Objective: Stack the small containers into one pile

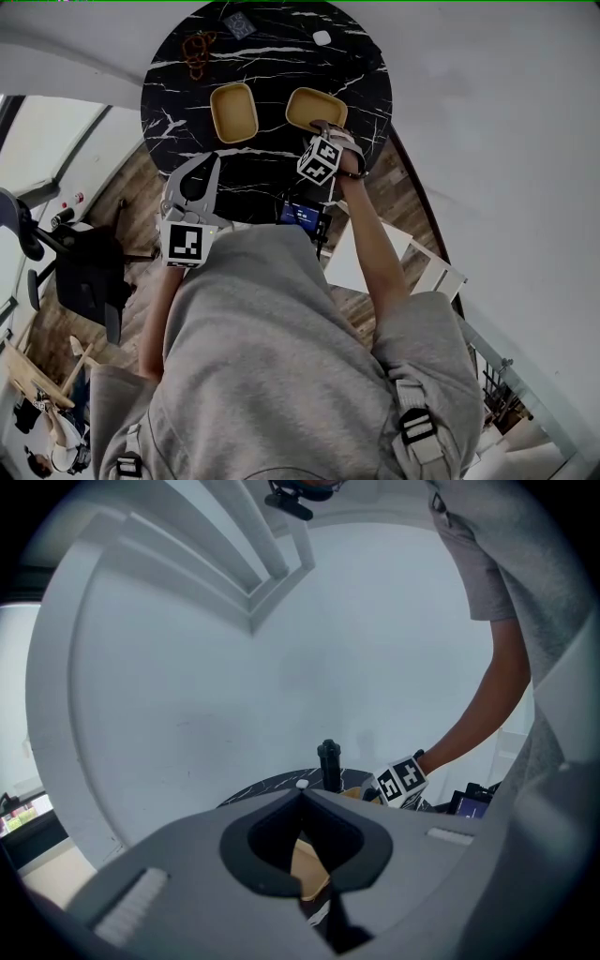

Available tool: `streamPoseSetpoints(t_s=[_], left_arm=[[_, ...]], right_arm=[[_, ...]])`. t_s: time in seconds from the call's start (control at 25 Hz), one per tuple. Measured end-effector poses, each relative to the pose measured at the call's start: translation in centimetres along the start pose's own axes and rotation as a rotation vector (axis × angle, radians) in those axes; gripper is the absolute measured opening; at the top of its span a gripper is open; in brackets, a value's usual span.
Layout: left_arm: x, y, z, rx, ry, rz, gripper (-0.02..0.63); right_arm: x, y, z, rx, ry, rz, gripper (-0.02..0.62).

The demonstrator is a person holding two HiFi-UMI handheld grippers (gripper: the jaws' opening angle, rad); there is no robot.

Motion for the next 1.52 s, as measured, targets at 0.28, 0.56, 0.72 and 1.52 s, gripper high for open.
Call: streamPoseSetpoints(t_s=[0.28, 0.56, 0.72, 1.52], left_arm=[[0.1, -0.1, 0.0, -0.002, 0.002, -0.002, -0.002], [0.4, 0.0, 0.2, 0.005, 0.002, -0.008, -0.002], [0.5, -0.1, 0.5, -0.016, 0.002, 0.002, -0.002], [-6.7, 3.4, 6.7, 0.192, 0.475, 0.328, 0.167]], right_arm=[[-1.8, 0.2, 0.5, 0.017, 0.036, -0.049, 0.091], [-1.3, 0.1, 0.4, 0.017, 0.041, -0.011, 0.037], [1.1, 0.0, -0.9, 0.097, -0.010, 0.045, 0.037], [11.7, 10.0, -9.2, 0.874, -0.464, 0.153, 0.037]])
Point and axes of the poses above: the fingertips, and each gripper's own axes: x backward along the fingers, y to its left, z out of its underside, the point moved 10 cm from there along x, backward along the fingers, and after that the axes turned 9 degrees about x, right-handed, at the moved point
